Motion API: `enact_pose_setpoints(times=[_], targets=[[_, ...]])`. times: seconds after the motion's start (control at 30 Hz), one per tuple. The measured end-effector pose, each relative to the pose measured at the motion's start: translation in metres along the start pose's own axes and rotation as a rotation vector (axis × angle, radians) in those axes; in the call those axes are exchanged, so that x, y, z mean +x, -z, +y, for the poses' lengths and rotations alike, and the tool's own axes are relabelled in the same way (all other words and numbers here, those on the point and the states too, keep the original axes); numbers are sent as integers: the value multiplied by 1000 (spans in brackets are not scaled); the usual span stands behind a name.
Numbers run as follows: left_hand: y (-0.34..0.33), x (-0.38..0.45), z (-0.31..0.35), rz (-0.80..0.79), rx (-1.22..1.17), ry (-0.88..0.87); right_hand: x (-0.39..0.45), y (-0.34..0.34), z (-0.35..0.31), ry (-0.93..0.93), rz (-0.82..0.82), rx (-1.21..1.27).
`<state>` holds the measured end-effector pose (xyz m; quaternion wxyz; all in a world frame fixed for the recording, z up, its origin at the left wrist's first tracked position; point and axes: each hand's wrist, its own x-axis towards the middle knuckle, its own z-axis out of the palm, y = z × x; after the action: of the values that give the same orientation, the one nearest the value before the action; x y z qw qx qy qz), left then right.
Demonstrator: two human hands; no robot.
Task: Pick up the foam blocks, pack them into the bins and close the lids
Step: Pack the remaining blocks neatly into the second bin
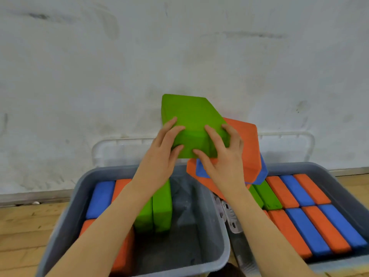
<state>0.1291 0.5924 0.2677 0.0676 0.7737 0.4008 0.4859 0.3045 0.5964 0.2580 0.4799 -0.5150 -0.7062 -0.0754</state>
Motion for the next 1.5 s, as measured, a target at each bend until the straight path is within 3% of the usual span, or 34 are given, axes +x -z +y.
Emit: enact_pose_setpoints(times=[0.1,0.23,0.37,0.43,0.6,0.77,0.93,1.03,1.13,1.23,1.37,1.5], targets=[[16,-12,-11,-102,139,-67,-3,-8,-8,24,9,15],[25,-13,-21,-43,568,-124,2,-14,-18,22,62,67],[18,-24,-30,-2,559,-169,3,-13,-12,52,-22,134],[14,-30,-32,46,522,-93,-1,-10,1,15,-84,130],[3,-36,-33,92,513,188,-15,-7,50,-93,-237,-286],[-23,-37,-26,43,516,325,-23,-11,73,44,-418,-613],[-32,-43,-27,79,526,365,-27,-12,74,133,-341,-637],[-24,-44,-26,103,522,389,-19,-9,62,93,-236,-563],[-8,-43,-26,178,532,429,-3,-9,32,79,-135,-447],[11,-42,-24,272,571,420,7,-15,-3,180,-69,-327],[42,-60,-25,356,635,456,19,-29,-47,296,-38,-262],[70,-86,-38,431,675,526,22,-44,-77,293,-9,-127]])
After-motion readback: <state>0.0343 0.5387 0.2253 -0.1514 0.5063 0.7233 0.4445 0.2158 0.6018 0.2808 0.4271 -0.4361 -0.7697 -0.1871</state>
